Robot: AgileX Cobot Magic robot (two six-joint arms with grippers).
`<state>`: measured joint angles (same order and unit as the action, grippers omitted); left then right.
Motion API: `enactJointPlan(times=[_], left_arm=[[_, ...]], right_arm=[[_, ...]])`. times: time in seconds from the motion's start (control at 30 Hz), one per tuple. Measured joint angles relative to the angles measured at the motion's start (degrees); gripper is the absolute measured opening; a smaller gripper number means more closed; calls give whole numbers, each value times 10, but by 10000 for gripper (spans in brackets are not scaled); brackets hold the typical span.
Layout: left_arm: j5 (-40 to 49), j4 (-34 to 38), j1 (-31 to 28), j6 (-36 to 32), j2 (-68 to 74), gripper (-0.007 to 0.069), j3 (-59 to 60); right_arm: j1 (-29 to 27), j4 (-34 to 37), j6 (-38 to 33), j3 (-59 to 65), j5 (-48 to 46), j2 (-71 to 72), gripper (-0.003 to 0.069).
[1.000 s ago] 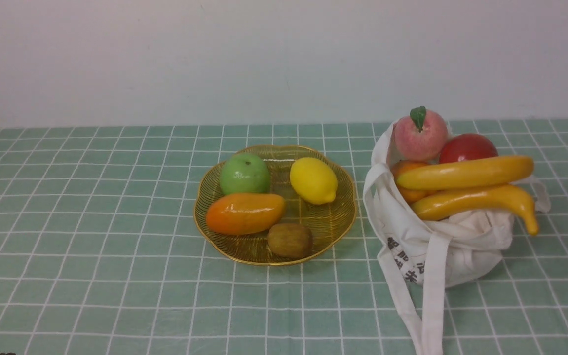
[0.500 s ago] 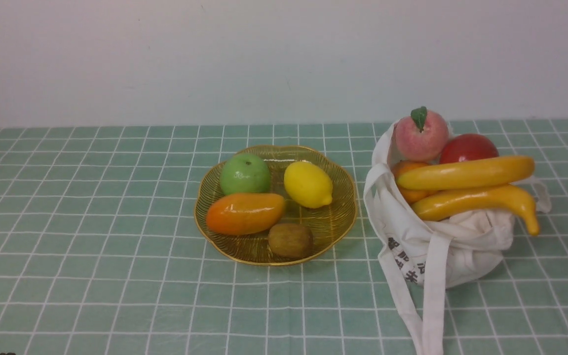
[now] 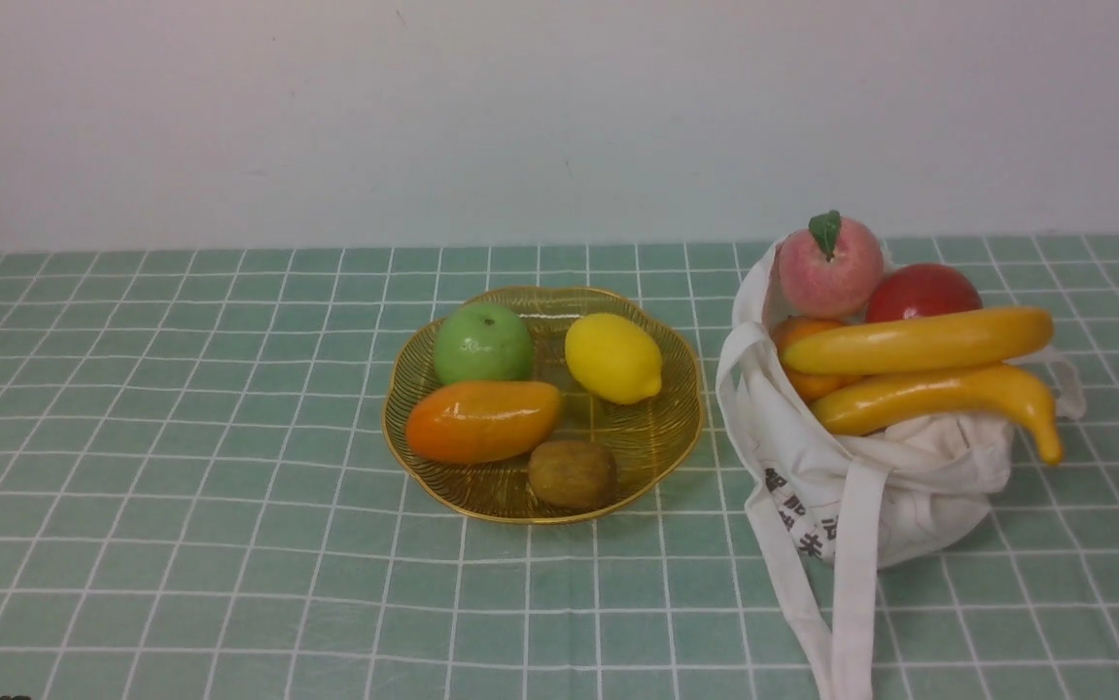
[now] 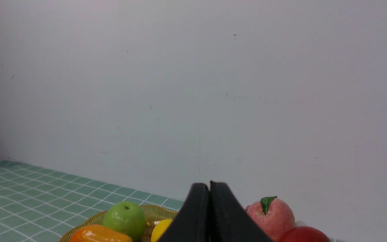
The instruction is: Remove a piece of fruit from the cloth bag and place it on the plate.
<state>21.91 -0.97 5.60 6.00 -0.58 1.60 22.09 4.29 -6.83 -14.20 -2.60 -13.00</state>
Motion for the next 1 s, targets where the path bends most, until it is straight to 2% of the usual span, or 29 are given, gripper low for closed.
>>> enactJointPlan(times=[0.2, 0.33, 0.6, 0.7, 1.0], left_arm=[[0, 0, 0, 0, 0, -8, 0], [0, 0, 0, 0, 0, -8, 0], [0, 0, 0, 0, 0, -8, 0], [0, 0, 0, 0, 0, -8, 0], [0, 0, 0, 0, 0, -8, 0]], right_arm=[[-2, -7, 0, 17, -5, 18, -15], [-31, -11, 4, 54, -31, 57, -15], [-132, -12, 54, 130, -208, 134, -15], [-148, -12, 65, 146, -230, 135, -15], [-185, -12, 78, 152, -206, 135, -15]])
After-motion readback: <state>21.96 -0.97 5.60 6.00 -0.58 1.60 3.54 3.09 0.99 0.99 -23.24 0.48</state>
